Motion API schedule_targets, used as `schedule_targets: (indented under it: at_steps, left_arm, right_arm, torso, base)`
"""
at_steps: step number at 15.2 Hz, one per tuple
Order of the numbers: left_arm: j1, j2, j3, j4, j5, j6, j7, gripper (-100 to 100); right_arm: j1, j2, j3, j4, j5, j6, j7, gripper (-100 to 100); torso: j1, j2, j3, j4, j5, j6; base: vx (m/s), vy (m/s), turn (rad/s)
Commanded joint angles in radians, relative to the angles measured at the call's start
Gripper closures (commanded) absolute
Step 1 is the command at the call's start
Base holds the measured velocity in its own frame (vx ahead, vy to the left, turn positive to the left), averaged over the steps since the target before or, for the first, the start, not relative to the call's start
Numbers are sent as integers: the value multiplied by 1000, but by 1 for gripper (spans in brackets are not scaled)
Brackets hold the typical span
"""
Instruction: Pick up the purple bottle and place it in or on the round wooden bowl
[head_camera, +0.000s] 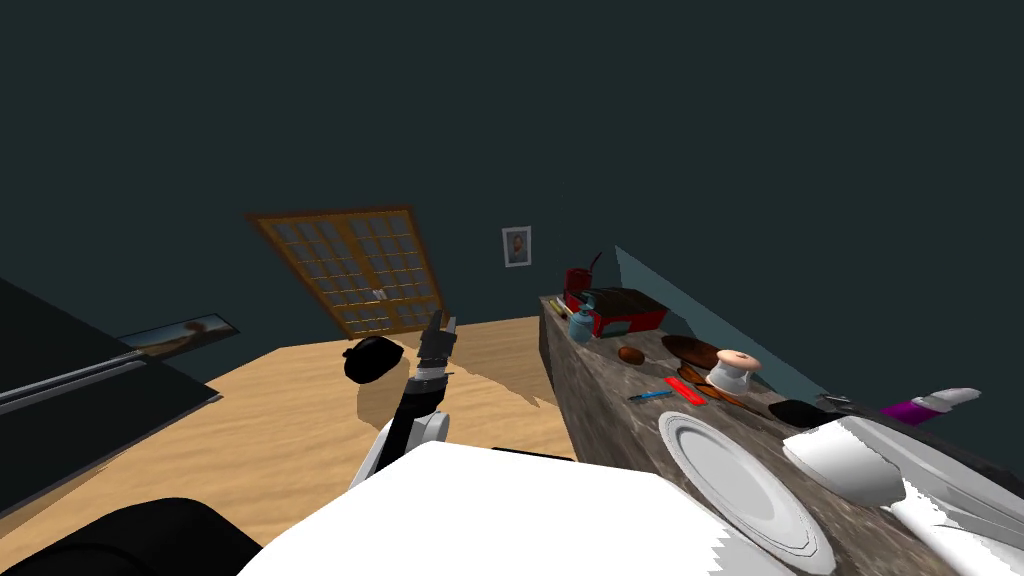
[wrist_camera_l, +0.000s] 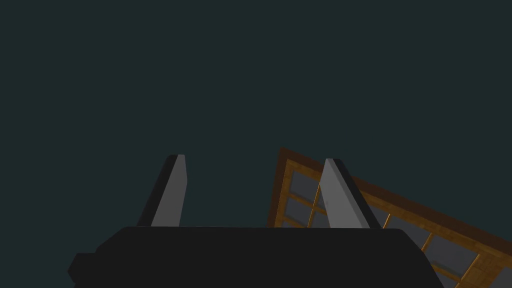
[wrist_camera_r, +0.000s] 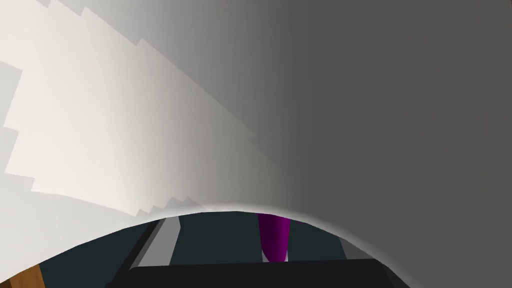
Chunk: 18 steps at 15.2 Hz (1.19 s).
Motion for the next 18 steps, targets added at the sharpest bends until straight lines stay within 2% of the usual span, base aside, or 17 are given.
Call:
schedule_targets:
  at_steps: [1, 3, 4, 5, 6, 11, 12, 13, 18]
  left_arm:
    - [0, 0, 0, 0, 0, 0, 0, 0]
    - [0, 0, 0, 0, 0, 0, 0, 0]
    - [0, 0, 0, 0, 0, 0, 0, 0]
    - [0, 0, 0, 0, 0, 0, 0, 0]
    - [0, 0, 0, 0, 0, 0, 0, 0]
    - [0, 0, 0, 0, 0, 0, 0, 0]
    - [0, 0, 0, 0, 0, 0, 0, 0]
    - [-1, 0, 0, 0, 0, 0, 0, 0]
    - [-1, 0, 0, 0, 0, 0, 0, 0]
  right_arm:
    - [6, -2, -3, 1, 2, 29, 4, -100]
    - [4, -8, -6, 24, 11, 52, 3, -100]
    - [5, -3, -4, 14, 9, 36, -1, -100]
    - [4, -5, -5, 17, 10, 40, 0, -100]
    - [4, -4, -5, 17, 10, 40, 0, 100]
    - [4, -5, -5, 17, 10, 40, 0, 100]
    - [-19, -10, 21, 33, 25, 6, 18, 100]
    - [-19, -10, 21, 33, 25, 6, 18, 100]
    - [-77, -23, 73, 73, 52, -69, 63, 100]
  torso:
    - [0, 0, 0, 0, 0, 0]
    - [0, 1, 1, 0, 0, 0]
    - [-1, 2, 1, 0, 0, 0]
    - [-1, 4, 2, 1, 0, 0]
    - [-1, 6, 3, 1, 0, 0]
    - [0, 10, 6, 2, 0, 0]
    - [0, 10, 6, 2, 0, 0]
    - [1, 14, 7, 3, -1, -3]
    - [1, 27, 14, 4, -4, -5]
  base:
    - [135, -2, -11]
    - [112, -7, -11]
    - [62, -10, -5]
    - [24, -3, 2]
    - [12, -1, 2]
    - [1, 0, 0]
    - [-113, 25, 120]
    - [-218, 23, 154]
    - [-272, 15, 152]
